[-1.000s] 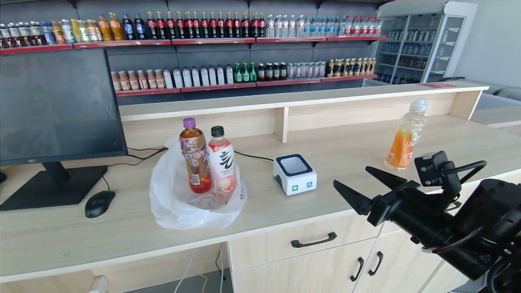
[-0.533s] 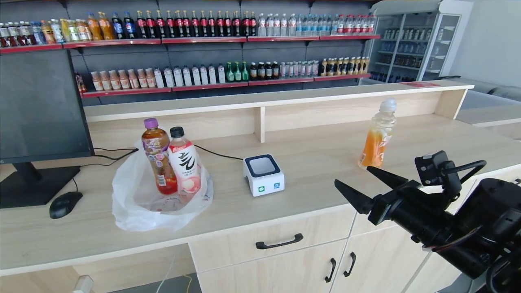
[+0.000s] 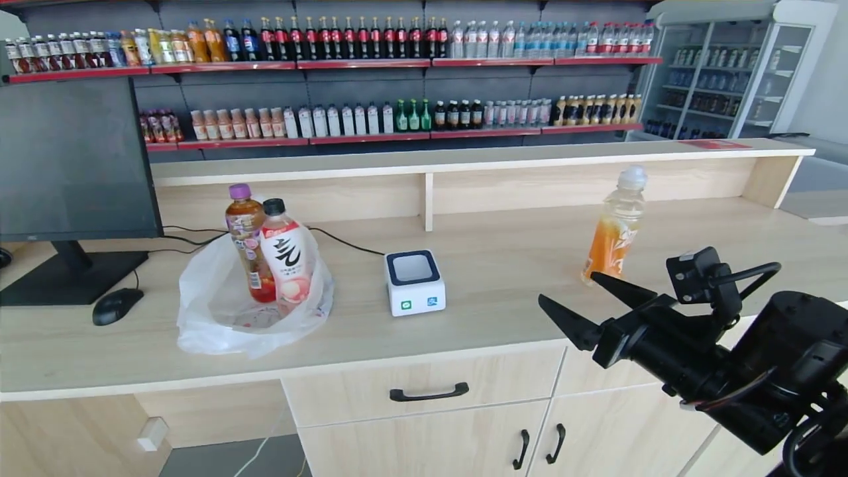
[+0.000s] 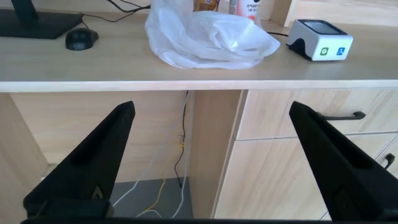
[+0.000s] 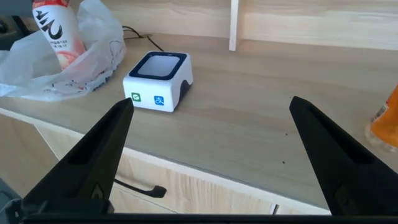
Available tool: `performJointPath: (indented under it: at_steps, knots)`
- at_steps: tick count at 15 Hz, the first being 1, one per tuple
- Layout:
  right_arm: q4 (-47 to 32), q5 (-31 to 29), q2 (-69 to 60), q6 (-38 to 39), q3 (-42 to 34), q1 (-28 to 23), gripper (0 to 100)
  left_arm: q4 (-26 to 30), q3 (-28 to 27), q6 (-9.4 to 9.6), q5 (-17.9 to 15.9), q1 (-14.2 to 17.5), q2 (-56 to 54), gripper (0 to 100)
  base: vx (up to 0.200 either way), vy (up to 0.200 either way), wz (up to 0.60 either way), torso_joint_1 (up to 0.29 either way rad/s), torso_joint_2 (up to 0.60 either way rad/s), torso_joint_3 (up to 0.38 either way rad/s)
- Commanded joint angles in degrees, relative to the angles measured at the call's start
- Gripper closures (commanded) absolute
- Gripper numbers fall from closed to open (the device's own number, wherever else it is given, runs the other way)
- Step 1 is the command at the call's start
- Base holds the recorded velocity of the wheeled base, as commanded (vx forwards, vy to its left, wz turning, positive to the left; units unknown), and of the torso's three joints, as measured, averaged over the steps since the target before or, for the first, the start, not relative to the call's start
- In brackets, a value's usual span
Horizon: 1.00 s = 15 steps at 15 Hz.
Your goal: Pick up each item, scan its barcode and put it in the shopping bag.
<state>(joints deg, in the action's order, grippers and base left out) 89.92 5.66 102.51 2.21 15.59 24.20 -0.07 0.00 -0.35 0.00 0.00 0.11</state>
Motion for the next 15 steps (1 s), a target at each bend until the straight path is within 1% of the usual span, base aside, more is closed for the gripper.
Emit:
performJointPath:
  at_steps: [1, 15]
  knots:
    - [0.1, 0.1, 0.4, 0.0, -0.2, 0.1, 0, 0.0, 0.0, -0.09, 0.0, 0.0, 0.0, 0, 0.0, -0.2, 0.0, 0.002, 0.0, -0.002]
    - [0.1, 0.1, 2.0, 0.0, -0.7, 0.1, 0, 0.0, 0.0, 0.0, 0.0, 0.0, 0.0, 0, 0.0, -0.2, 0.0, 0.002, 0.0, 0.001]
